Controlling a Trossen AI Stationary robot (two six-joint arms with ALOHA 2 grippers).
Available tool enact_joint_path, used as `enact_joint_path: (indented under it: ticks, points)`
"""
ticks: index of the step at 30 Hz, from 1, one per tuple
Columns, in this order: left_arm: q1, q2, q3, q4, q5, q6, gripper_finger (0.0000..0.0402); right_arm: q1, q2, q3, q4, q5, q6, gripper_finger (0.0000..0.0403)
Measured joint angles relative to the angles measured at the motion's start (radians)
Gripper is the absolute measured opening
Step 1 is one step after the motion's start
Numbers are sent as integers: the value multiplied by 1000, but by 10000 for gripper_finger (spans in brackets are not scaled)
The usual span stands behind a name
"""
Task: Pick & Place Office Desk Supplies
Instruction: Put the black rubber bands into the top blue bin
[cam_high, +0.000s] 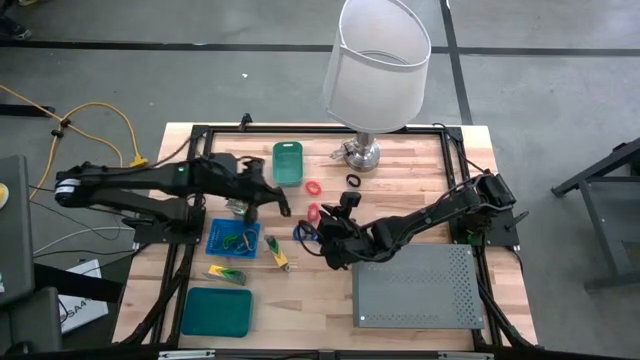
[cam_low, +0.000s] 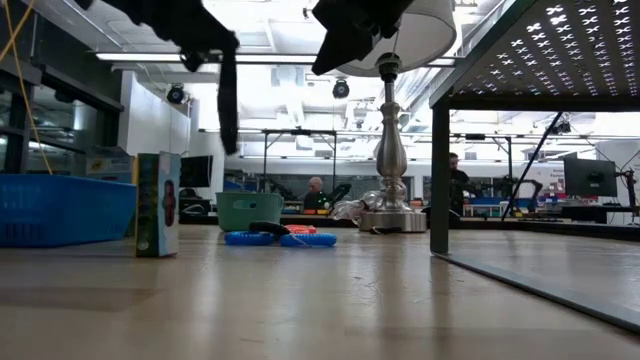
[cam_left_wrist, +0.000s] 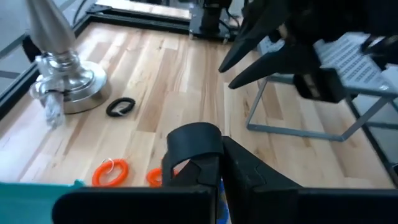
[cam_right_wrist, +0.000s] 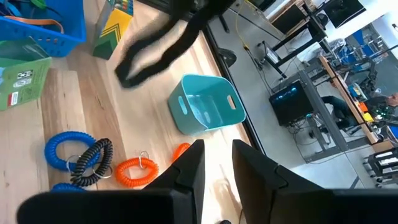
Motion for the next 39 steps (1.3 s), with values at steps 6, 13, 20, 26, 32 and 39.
enact_joint_path:
  ticks: [6, 13, 20, 26, 32, 39]
  points:
    - [1, -127, 0, -97, 0, -26, 1, 0, 0, 0, 0, -1, -1, 69]
    - [0, -184, 0, -174, 0, -81, 1, 0, 0, 0, 0, -3, -15, 69]
    - [-1, -182, 0, -208, 1, -103, 1, 0, 0, 0, 0, -17, -29, 69]
    - [-28, -195, 0, -224, 8, -137, 1, 0, 0, 0, 6, -132, -29, 69]
    - [-92, -211, 0, -306, 11, -156, 1, 0, 0, 0, 68, -242, -29, 69]
    - [-229, -228, 0, -351, 12, -192, 1, 0, 0, 0, 154, -435, 32, 69]
